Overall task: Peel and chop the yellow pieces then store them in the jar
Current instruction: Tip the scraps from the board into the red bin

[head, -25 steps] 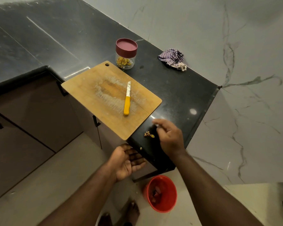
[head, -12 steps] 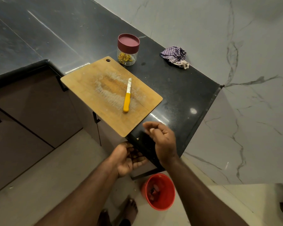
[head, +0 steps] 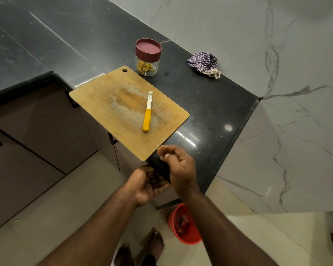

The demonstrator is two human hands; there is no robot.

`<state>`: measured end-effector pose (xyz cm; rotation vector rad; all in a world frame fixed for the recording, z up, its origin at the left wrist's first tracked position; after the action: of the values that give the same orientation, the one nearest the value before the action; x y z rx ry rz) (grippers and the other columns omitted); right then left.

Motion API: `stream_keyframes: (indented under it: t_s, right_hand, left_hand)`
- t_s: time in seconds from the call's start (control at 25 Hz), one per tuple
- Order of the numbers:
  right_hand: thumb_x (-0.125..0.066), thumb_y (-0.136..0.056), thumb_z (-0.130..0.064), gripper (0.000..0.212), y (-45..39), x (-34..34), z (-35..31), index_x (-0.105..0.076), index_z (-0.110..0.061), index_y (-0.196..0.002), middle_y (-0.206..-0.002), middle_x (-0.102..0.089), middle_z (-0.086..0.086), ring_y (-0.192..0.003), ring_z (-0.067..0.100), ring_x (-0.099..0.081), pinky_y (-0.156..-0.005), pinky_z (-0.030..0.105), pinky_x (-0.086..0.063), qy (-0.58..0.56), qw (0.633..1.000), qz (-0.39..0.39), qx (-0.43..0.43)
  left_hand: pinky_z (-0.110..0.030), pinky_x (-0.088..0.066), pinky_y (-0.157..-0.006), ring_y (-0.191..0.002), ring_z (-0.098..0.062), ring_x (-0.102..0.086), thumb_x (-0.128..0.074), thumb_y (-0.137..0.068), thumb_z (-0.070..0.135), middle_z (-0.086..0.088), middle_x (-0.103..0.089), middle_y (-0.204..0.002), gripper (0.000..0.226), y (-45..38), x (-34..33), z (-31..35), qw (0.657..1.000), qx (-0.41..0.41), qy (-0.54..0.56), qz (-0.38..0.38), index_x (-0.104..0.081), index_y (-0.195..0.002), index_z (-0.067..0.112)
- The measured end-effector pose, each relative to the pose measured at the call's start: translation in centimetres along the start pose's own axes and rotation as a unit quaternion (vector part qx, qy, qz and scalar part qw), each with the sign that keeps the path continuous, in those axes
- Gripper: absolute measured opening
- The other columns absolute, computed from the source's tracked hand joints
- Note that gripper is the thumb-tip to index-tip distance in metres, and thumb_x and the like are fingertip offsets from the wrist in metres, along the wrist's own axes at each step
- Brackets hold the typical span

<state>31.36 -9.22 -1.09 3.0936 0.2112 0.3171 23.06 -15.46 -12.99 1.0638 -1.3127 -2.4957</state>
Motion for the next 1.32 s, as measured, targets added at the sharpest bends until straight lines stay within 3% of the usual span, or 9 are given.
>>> stream_keyframes:
  t_s: [0.12, 0.28, 0.48, 0.56, 0.72, 0.84, 0.96, 1.08, 1.32]
  right_hand:
    - [-0.051, -0.085, -0.019, 0.026, -1.5, 1.4, 0.1, -0.071, -0.018, -0.102, -0.097, -0.070, -0.002, -0.097, 0.015, -0.065, -0.086, 0.043, -0.056, 0.017, 1.000, 0.021, -0.010]
    - [-0.052, -0.086, -0.016, 0.026, 1.3, -1.2, -1.0, -0.071, -0.015, -0.105, -0.101, -0.070, 0.003, -0.100, 0.017, -0.066, -0.086, 0.037, -0.056, -0.005, 0.998, -0.060, 0.015]
    - [-0.052, -0.088, -0.029, 0.027, -4.6, 9.7, -0.4, -0.068, -0.022, -0.109, -0.106, -0.068, -0.007, -0.105, 0.010, -0.062, -0.095, 0.044, -0.052, 0.106, 0.991, 0.087, 0.002]
    - [-0.052, -0.087, -0.032, 0.029, -4.8, 10.1, 0.5, -0.066, -0.025, -0.111, -0.107, -0.066, -0.008, -0.105, 0.008, -0.060, -0.095, 0.045, -0.051, 0.137, 0.987, 0.086, -0.013]
    - [-0.055, -0.087, -0.022, 0.028, 0.1, 1.5, -0.1, -0.069, -0.023, -0.111, -0.108, -0.067, -0.009, -0.106, 0.008, -0.062, -0.092, 0.038, -0.053, 0.054, 0.997, -0.043, 0.016]
    - [-0.054, -0.088, -0.015, 0.025, 1.8, -1.5, -0.7, -0.072, -0.016, -0.107, -0.101, -0.071, -0.006, -0.101, 0.015, -0.066, -0.086, 0.035, -0.056, -0.033, 0.996, -0.086, 0.006]
    - [-0.055, -0.088, -0.019, 0.023, -2.6, 2.3, -1.5, -0.071, -0.016, -0.103, -0.099, -0.071, -0.002, -0.097, 0.017, -0.066, -0.084, 0.035, -0.056, -0.031, 0.998, -0.041, 0.020]
    - [-0.054, -0.085, -0.022, 0.024, -9.9, 6.0, -1.8, -0.072, -0.013, -0.098, -0.096, -0.073, 0.004, -0.094, 0.019, -0.068, -0.085, 0.037, -0.055, -0.027, 1.000, -0.013, 0.000]
    - [-0.052, -0.077, -0.022, 0.026, -24.3, 3.0, -1.9, -0.073, -0.011, -0.086, -0.085, -0.073, 0.013, -0.083, 0.025, -0.068, -0.082, 0.045, -0.056, -0.030, 0.997, -0.071, -0.026]
  left_hand:
    - [-0.038, -0.061, -0.067, -0.083, -0.031, -0.073, -0.046, -0.097, 0.022, -0.021, -0.070, -0.100, 0.035, -0.1, 0.1, 0.7, 1.000, -0.001, 0.027, -0.006, -0.066, -0.116, -0.001]
    - [-0.031, -0.057, -0.053, -0.065, -0.023, -0.072, -0.041, -0.101, 0.021, -0.014, -0.071, -0.078, 0.031, 0.3, -0.5, -0.9, 0.999, 0.019, -0.030, -0.001, -0.067, -0.102, 0.004]
    - [-0.046, -0.057, -0.090, -0.102, -0.037, -0.071, -0.041, -0.104, 0.030, -0.024, -0.071, -0.107, 0.038, 0.4, -2.4, -3.8, 0.997, 0.068, -0.041, -0.027, -0.065, -0.112, 0.001]
    - [-0.048, -0.054, -0.095, -0.105, -0.037, -0.070, -0.042, -0.104, 0.032, -0.025, -0.070, -0.112, 0.040, 0.2, -2.6, -3.8, 0.996, 0.069, -0.054, -0.028, -0.064, -0.117, 0.001]
    - [-0.037, -0.060, -0.063, -0.084, -0.028, -0.075, -0.041, -0.104, 0.035, -0.017, -0.075, -0.100, 0.040, -0.1, -1.8, -2.6, 0.997, 0.052, -0.056, -0.001, -0.067, -0.116, 0.008]
    - [-0.037, -0.058, -0.064, -0.089, -0.028, -0.074, -0.045, -0.101, 0.037, -0.017, -0.074, -0.103, 0.040, 0.1, -1.4, -2.0, 0.997, 0.046, -0.056, 0.022, -0.068, -0.117, 0.008]
    - [-0.044, -0.061, -0.078, -0.083, -0.030, -0.073, -0.045, -0.102, 0.031, -0.019, -0.072, -0.096, 0.036, 0.1, -1.0, -0.9, 0.998, 0.038, -0.029, 0.045, -0.068, -0.108, 0.004]
    - [-0.042, -0.061, -0.075, -0.084, -0.030, -0.072, -0.047, -0.102, 0.030, -0.018, -0.073, -0.094, 0.036, 0.0, -0.3, 0.1, 0.996, 0.038, -0.009, 0.075, -0.070, -0.099, 0.004]
    - [-0.042, -0.058, -0.075, -0.082, -0.029, -0.070, -0.061, -0.093, 0.033, -0.014, -0.070, -0.084, 0.030, -0.6, -0.4, -0.4, 0.993, 0.039, 0.027, 0.108, -0.072, -0.079, 0.009]
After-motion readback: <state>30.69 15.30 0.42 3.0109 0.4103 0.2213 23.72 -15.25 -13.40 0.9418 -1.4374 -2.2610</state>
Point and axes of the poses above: each hand's wrist, its own y-axis away from the middle knuckle, its own x-axis out of the back of the hand, z = x × y, the point moved 10 cm from there along -y, towards the middle knuckle
